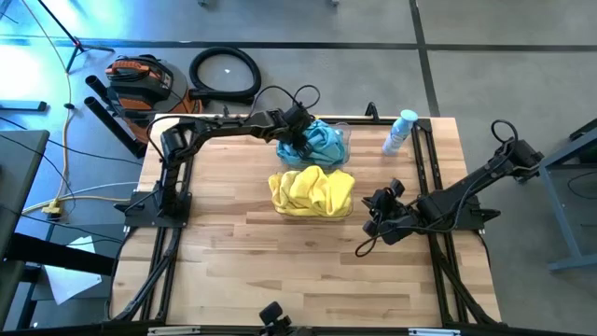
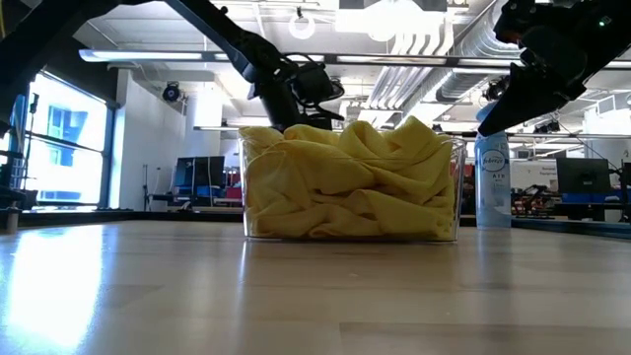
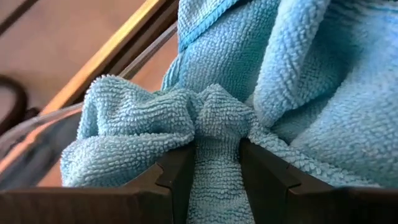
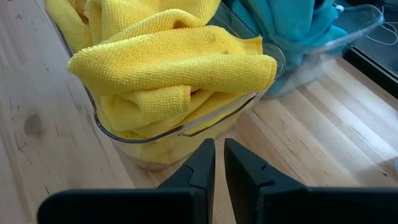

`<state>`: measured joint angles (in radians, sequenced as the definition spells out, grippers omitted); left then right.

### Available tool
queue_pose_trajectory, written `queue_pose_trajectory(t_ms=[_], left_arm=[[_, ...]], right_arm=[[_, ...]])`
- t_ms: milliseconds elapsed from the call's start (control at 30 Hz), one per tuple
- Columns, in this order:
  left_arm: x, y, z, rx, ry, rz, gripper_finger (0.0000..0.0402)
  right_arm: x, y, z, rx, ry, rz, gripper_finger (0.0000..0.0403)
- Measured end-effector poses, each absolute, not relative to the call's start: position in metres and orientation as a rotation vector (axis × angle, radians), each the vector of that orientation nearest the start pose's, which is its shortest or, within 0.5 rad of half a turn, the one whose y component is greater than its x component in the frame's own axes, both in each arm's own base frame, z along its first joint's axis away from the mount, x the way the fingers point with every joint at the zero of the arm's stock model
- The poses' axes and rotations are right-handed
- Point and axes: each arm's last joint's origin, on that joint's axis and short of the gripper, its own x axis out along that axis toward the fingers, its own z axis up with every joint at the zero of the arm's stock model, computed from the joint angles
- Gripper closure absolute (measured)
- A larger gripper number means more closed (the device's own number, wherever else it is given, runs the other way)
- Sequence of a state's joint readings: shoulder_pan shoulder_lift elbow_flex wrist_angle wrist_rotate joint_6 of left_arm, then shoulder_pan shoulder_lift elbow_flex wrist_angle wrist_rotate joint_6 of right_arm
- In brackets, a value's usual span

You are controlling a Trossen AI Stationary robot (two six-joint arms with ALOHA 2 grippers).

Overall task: Sort microfiber towel by color & place in baskets
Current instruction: Return to Home Position

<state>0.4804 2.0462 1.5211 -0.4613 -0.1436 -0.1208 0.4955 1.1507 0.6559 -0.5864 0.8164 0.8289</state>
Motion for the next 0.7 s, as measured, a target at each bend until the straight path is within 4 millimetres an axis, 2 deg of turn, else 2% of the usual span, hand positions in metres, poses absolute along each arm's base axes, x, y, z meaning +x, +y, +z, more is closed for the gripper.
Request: queue_pose_trajectory(t_ms=[333,533,700], left_arm=[[0.382,0.205,0.192,-0.275,0.995,0.624,0.0282],[0.386,0.205,0.215,-0.293,1.017,0.573,0.0282],[0.391,0.199,0.234,-0.243,1.014,0.538,0.0282]], right_arm=[[0.183,0.075,0.203,0.109,0.664,-0.604,0.0373],[0.183,0.075,0.203,0.109,0.665,-0.605,0.0373],[0.183,0.075,0.203,0.107,0.667,-0.605,0.0373]])
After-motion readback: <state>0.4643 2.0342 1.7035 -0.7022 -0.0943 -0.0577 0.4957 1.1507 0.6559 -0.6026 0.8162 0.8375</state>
